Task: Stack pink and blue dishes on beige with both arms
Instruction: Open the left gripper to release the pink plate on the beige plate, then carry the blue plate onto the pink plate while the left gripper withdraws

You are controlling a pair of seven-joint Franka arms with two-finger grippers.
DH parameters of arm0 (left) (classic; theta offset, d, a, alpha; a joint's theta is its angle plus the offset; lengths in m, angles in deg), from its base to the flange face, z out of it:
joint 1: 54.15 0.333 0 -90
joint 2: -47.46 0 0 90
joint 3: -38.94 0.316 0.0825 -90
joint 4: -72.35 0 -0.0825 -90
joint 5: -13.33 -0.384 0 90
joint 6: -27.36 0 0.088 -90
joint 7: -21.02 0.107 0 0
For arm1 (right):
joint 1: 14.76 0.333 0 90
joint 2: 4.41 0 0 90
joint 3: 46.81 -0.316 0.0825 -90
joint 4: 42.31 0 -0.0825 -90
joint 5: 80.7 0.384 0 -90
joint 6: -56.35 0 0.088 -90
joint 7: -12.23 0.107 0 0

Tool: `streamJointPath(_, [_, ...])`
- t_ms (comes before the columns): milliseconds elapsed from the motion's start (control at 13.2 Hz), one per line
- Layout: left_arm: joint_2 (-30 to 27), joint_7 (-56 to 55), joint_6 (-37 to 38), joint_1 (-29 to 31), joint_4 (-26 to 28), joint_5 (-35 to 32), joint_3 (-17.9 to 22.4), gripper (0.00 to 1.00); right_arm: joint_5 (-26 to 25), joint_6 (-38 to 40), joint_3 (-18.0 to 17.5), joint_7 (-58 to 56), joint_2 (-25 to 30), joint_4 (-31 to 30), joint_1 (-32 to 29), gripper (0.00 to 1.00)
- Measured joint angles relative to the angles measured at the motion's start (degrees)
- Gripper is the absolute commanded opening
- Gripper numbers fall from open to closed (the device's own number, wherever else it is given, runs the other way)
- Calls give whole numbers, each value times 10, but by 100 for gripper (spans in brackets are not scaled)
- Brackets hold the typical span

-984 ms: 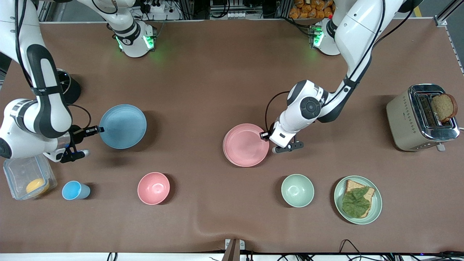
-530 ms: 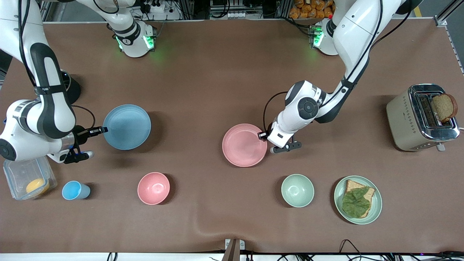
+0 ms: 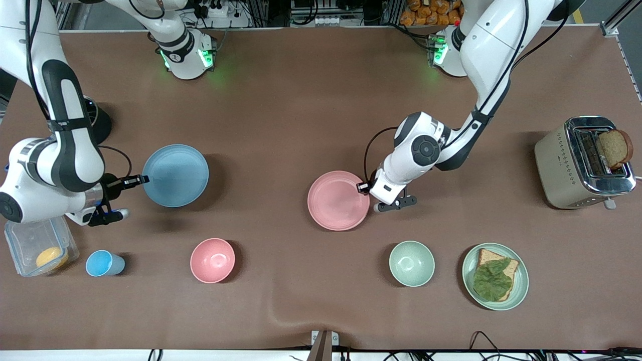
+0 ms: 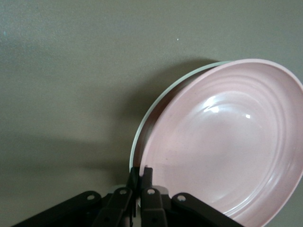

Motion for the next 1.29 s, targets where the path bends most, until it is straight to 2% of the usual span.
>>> streamJointPath(76, [1, 0, 0, -1, 0, 0, 0, 51, 0, 0, 0, 0, 0, 0, 0, 0])
streamJointPath(151, [1, -1, 0, -1, 0, 0, 0, 73, 0, 0, 0, 0, 0, 0, 0, 0])
streamJointPath(227, [1, -1, 0, -1, 0, 0, 0, 100, 0, 0, 0, 0, 0, 0, 0, 0])
streamJointPath(605, [-4, -17, -2, 1, -12, 0, 0, 100, 1, 0, 0, 4, 0, 0, 0, 0])
streamJointPath(757, [-28, -19, 24, 7, -21, 0, 4, 100, 7, 0, -2, 17, -1, 0, 4, 0])
streamJointPath(984, [-103, -17, 97, 38, -29, -12, 10, 100, 47, 0, -4, 68, -1, 4, 31, 0])
streamJointPath(1286, [-215, 19, 214, 114, -32, -41, 13, 100, 93, -4, -7, 176, -3, 12, 102, 0])
